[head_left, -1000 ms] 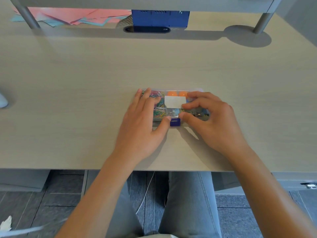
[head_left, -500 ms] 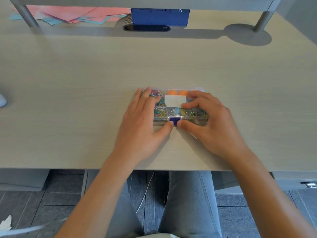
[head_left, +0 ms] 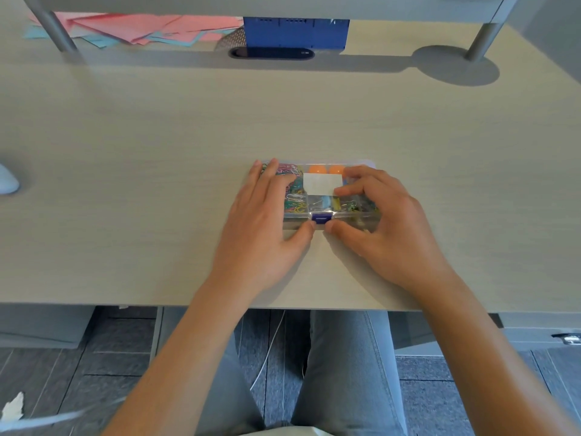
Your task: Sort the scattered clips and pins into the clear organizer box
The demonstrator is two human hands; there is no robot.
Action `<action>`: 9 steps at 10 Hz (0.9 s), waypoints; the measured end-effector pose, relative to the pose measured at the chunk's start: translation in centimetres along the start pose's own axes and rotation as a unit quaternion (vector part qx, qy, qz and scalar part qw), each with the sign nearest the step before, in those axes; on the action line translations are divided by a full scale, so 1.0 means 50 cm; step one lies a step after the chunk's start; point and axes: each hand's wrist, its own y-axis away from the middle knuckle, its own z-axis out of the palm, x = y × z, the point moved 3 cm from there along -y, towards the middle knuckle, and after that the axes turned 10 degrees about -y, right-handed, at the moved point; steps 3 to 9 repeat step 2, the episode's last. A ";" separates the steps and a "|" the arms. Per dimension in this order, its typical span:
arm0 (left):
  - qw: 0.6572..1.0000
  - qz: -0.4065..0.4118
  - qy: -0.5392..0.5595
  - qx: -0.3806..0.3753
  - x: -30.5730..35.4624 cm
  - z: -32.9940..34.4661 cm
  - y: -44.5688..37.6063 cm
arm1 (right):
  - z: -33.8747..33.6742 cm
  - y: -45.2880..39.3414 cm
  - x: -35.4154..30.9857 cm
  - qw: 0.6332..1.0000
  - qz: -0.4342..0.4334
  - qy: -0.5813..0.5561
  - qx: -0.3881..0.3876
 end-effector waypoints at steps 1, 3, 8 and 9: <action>1.000 -0.012 0.008 -0.002 0.006 -0.012 0.003 | -0.005 0.005 -0.016 0.998 0.013 -0.049 0.032; 0.999 -0.038 -0.027 -0.008 0.001 -0.018 0.006 | -0.046 0.014 -0.048 0.976 0.024 -0.144 0.160; 0.999 -0.038 -0.027 -0.008 0.001 -0.018 0.006 | -0.046 0.014 -0.048 0.976 0.024 -0.144 0.160; 0.999 -0.038 -0.027 -0.008 0.001 -0.018 0.006 | -0.046 0.014 -0.048 0.976 0.024 -0.144 0.160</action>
